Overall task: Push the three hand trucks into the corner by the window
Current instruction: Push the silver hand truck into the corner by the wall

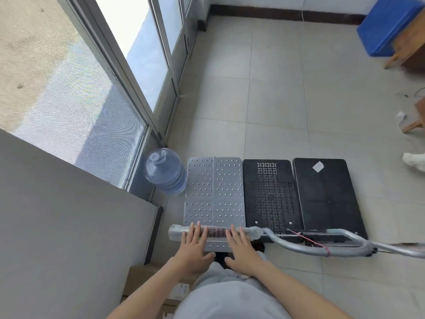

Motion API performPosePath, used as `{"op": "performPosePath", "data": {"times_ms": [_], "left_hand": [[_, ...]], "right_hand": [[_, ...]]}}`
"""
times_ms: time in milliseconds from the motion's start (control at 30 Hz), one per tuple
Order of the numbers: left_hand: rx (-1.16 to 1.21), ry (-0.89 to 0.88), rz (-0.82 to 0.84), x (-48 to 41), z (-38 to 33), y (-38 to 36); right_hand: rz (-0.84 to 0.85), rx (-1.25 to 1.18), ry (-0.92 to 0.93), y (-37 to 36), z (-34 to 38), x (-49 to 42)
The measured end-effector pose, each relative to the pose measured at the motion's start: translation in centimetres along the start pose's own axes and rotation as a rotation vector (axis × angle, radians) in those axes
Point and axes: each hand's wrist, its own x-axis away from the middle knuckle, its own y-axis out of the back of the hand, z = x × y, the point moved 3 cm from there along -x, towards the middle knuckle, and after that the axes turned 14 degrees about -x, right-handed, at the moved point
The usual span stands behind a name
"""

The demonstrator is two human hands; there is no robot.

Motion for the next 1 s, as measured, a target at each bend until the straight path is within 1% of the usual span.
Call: {"op": "performPosePath", "data": {"times_ms": [300, 500, 733, 900, 1000], "left_hand": [[-0.026, 0.036, 0.025, -1.6, 0.3, 2.2], [-0.034, 0.077, -0.004, -2.8, 0.8, 3.9], [-0.089, 0.096, -0.148, -5.5, 2.0, 6.8], [-0.133, 0.136, -0.143, -7.7, 2.4, 7.5], [-0.119, 0.154, -0.197, -9.5, 3.3, 7.7]], "right_hand": [[-0.043, 0.060, -0.017, 1.2, 0.6, -1.4], [-0.054, 0.066, -0.040, 2.7, 1.2, -2.4], [-0.180, 0.008, -0.037, 5.4, 1.9, -5.7], [-0.224, 0.009, -0.050, 6.9, 2.3, -8.1], [-0.227, 0.011, -0.013, 8.3, 1.7, -9.9]]}}
